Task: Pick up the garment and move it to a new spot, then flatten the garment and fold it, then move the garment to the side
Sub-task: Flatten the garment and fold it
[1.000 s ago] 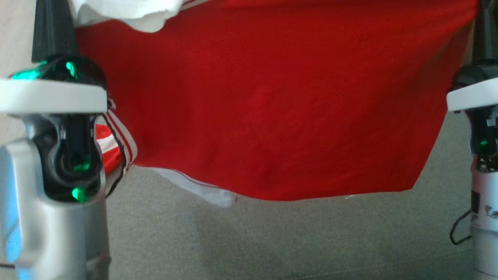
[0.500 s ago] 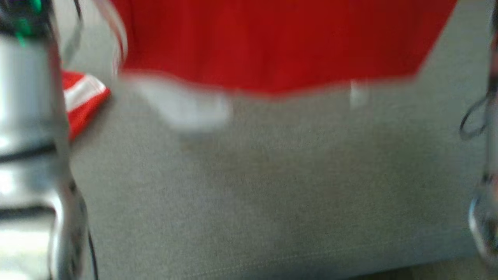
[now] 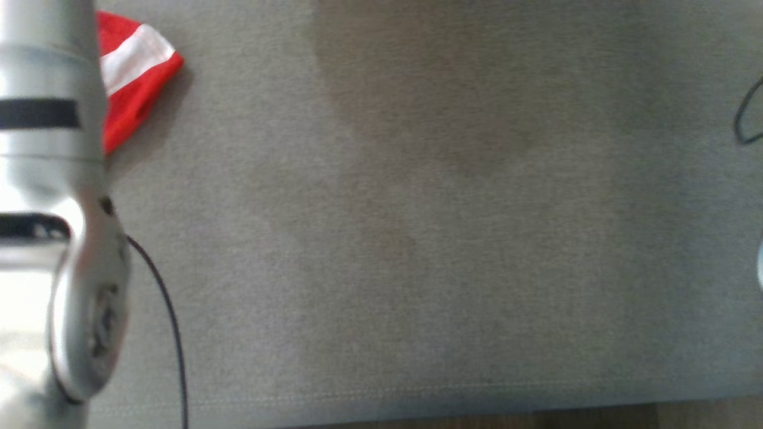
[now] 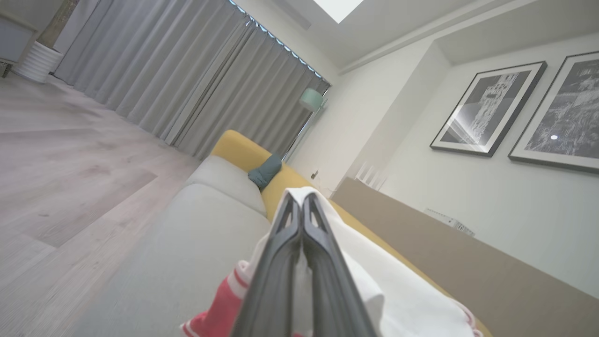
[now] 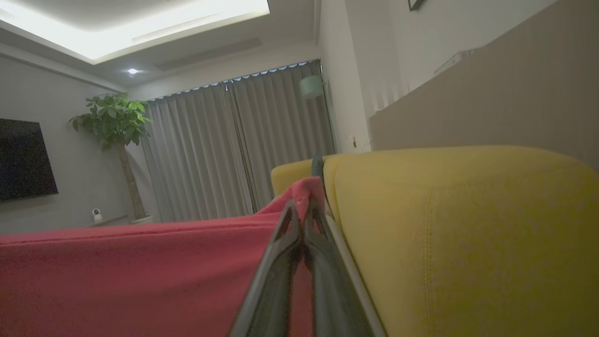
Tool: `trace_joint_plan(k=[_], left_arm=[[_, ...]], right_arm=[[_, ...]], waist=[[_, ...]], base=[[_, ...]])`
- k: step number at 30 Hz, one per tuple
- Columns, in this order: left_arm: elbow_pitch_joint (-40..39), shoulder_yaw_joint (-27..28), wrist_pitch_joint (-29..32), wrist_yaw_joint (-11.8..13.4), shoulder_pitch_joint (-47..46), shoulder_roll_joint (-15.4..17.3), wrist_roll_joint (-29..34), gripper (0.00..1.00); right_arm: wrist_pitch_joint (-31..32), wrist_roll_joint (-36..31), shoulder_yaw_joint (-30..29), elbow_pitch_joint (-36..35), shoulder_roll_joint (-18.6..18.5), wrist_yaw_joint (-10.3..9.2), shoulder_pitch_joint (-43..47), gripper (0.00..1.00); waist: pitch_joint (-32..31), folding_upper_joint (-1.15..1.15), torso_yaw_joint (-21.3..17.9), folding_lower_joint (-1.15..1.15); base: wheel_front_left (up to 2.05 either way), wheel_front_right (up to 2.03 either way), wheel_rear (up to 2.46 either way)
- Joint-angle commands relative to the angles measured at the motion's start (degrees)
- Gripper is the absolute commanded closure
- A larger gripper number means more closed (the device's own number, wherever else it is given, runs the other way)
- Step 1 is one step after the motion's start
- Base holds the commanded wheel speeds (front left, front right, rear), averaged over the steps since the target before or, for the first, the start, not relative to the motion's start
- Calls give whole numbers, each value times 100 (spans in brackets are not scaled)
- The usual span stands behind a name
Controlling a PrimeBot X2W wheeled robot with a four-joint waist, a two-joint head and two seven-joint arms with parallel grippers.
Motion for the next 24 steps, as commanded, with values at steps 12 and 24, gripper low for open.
trace_joint_plan(k=[12,24], left_arm=[[458,-505,-216,-272,1988,371,404,100],[-516,-1663,-219,-279,4627,1193,252,100]], right_arm=[[-34,810,1303,3,-288,-5,1856,100],[674,1792,2960,50,-1116,-5,3240,100]], waist=[[-465,0,167,-1],[-1563,0,174,-1]], base=[[0,0,0],[0,0,0]])
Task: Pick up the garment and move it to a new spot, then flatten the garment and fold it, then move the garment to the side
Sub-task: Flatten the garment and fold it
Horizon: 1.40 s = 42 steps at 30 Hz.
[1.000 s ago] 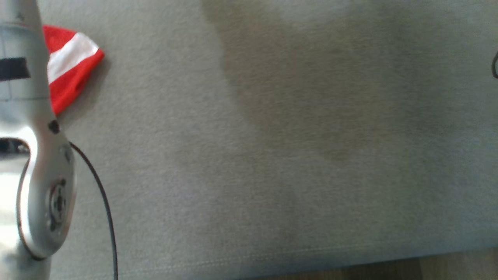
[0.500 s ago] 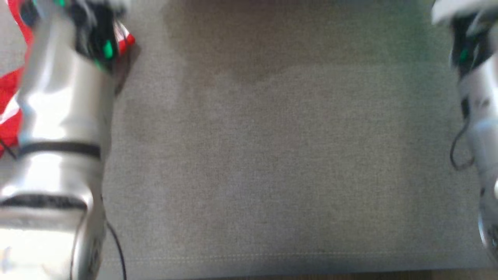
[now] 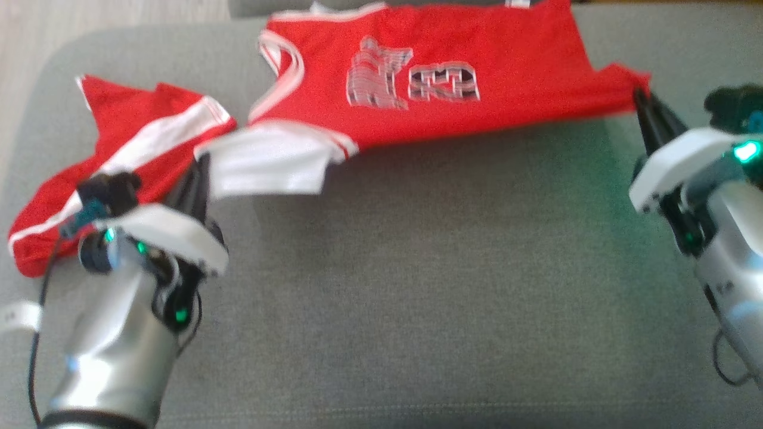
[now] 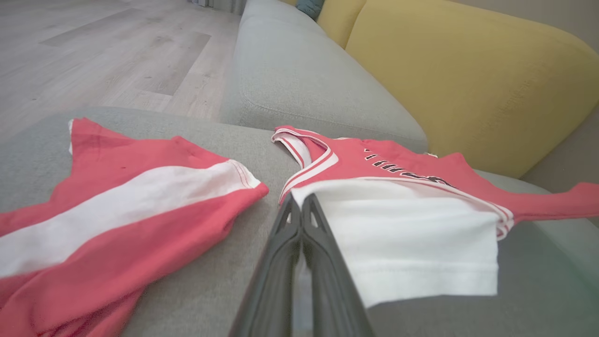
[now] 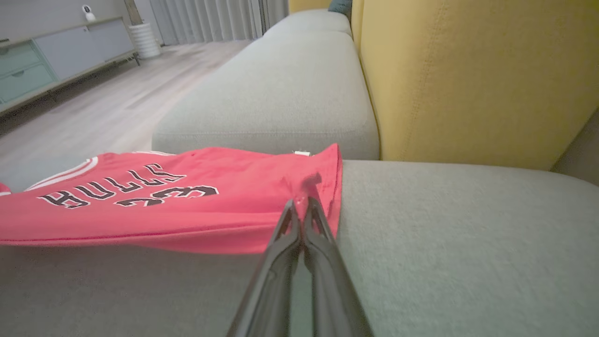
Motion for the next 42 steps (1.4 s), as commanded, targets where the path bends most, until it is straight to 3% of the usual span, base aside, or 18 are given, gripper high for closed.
trace_joint_plan(k=[1,18,30,36,42], left_arm=[[-284,75,-62,10,-22,361,-67,100],[-2427,-1207,1237,9,1907,1590,-915,100],[-3821,-1496,2339,9,2749,2474,-1758,100],[-4155,-1464,2632,114,2797,2682,-1893,100],[-4277,-1335,2698,318,2388,2621,-1808,100]], right_arm=[[110,140,141,-154,-245,-5,89,100],[1934,1209,1504,-1080,-1390,-5,1306,100],[3572,2049,1770,-1905,-2061,-5,1948,100],[3993,2218,1628,-2305,-2294,-5,2082,100],[4083,2060,1306,-2511,-2265,-5,1960,100]], waist=[[-279,0,32,1],[-1059,0,-56,1],[-1313,0,-194,1],[-1313,0,-218,1],[-1177,0,-260,1]], base=[[0,0,0],[0,0,0],[0,0,0],[0,0,0],[0,0,0]])
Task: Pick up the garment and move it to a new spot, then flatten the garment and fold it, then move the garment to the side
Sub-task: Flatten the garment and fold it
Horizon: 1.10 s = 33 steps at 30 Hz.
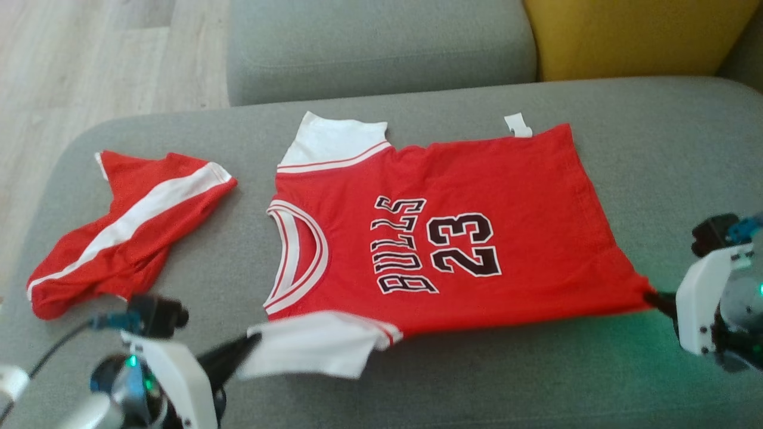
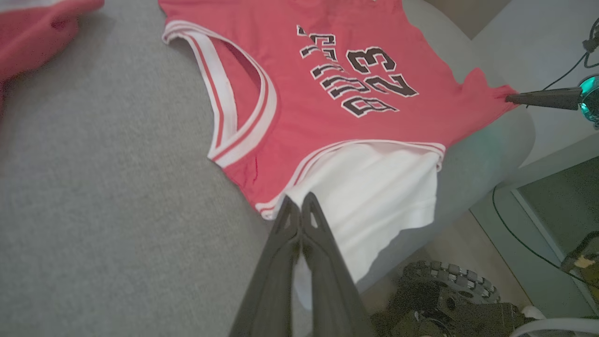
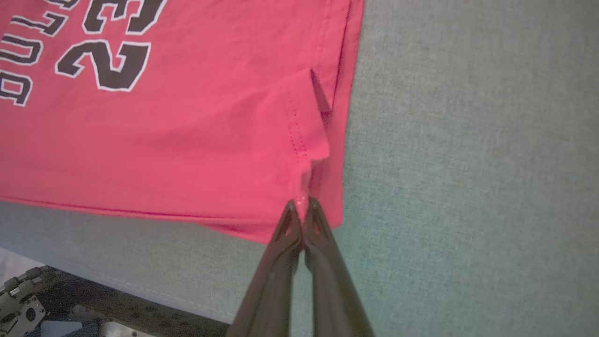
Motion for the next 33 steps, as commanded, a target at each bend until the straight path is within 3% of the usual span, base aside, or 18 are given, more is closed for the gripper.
trace_joint_plan(k=[1,10,18,26,27,28,29,33], left_arm=[[-146,339,-19,28,-526,196,78,100],[339,270,263,1,-1531,116,462,100],[1323,-3,429,-179,-2635,-276,744,100],[2178,-289,170,-275,-3314,-567,865,100],[2268,-334,123,-280,-3369,-609,870,100],[2361,-366,76,-283,-3415,-654,865,76],[2438,-399,10,-285,-3460,-696,875,0],[2644,-327,-384,-288,-3569,-839,837,0]], right_arm=[[21,-63,-123,-111,-167,-5,-241,100],[120,-552,-551,151,375,-5,-762,100],[-138,-1153,-640,553,832,-5,-1357,100],[-367,-1357,-608,856,1091,-5,-1673,100],[-423,-1381,-601,890,1115,-5,-1696,76],[-499,-1400,-619,940,1140,-5,-1713,20],[-540,-1360,-673,1015,1190,-5,-1717,0],[-806,-1319,-748,1020,1283,-5,-1755,0]], waist=[[48,0,-22,1],[479,0,-82,1],[988,0,-99,1],[1321,0,-153,1],[1339,0,-155,1],[1351,0,-153,1],[1359,0,-150,1],[1369,0,-121,1]], base=[[0,0,0],[0,0,0],[0,0,0],[0,0,0],[0,0,0],[0,0,0],[0,0,0],[0,0,0]])
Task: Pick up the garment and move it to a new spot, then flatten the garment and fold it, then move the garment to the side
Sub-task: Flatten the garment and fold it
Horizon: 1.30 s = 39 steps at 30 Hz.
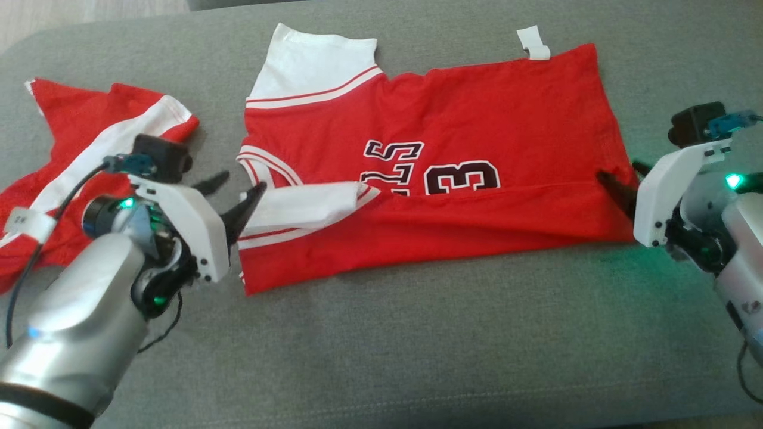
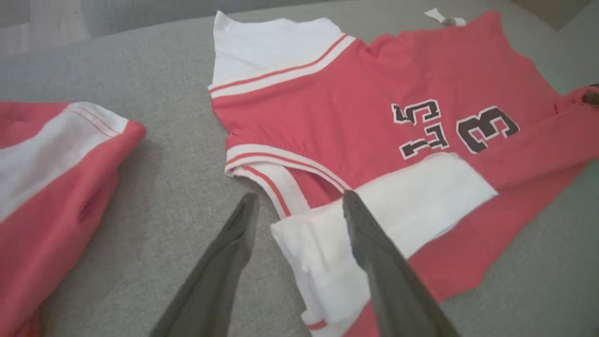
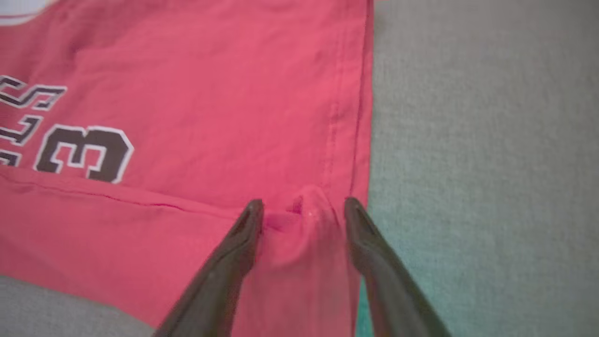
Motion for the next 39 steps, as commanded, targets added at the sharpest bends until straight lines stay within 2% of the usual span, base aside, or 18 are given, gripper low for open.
trace_joint_plan(k=[1,6,10,14,17,19,22,26,30,34,39], left_arm=[[-49,305,-205,-29,-408,184,38,0],[161,650,-1242,137,-413,-76,4,0],[144,1086,-2085,401,-215,-257,-181,0],[-162,1567,-2410,685,185,-430,-238,0],[-845,2171,-2440,825,680,-604,-14,0],[-1381,2611,-2442,914,1140,-779,356,0],[-2074,3081,-2443,911,1847,-1140,956,0],[-2674,3449,-2444,751,2599,-1638,1789,0],[-2986,3786,-2444,589,3182,-2097,2404,0],[-3039,3981,-2445,456,3588,-2280,2717,0],[-2848,3929,-2445,345,3813,-2310,2749,0]], right_arm=[[-199,-40,-39,-167,-56,-5,-153,0],[-1196,-2,-207,-401,4,-5,-57,0],[-2217,8,-450,-605,83,-5,157,0],[-3227,-14,-737,-802,227,-5,572,0],[-3762,-164,-979,-1006,370,-5,952,0],[-3923,-353,-1264,-1153,506,-5,1228,0],[-4000,-883,-1781,-1497,751,-5,1671,0],[-4008,-1793,-2558,-2542,1289,-5,2389,0],[-4009,-2404,-2961,-3226,1866,-5,3052,0],[-4010,-2695,-3202,-3488,2264,-5,3470,0],[-4010,-2843,-3276,-3600,2463,-5,3742,0]], waist=[[-18,0,26,0],[-196,0,119,0],[-421,0,194,0],[-706,0,285,0],[-851,0,321,0],[-929,0,340,0],[-1018,0,343,0],[-1097,0,300,0],[-1146,0,214,0],[-1168,0,159,0],[-1197,0,117,0]], base=[[0,0,0],[0,0,0],[0,0,0],[0,0,0],[0,0,0],[0,0,0],[0,0,0],[0,0,0],[0,0,0],[0,0,0],[0,0,0]])
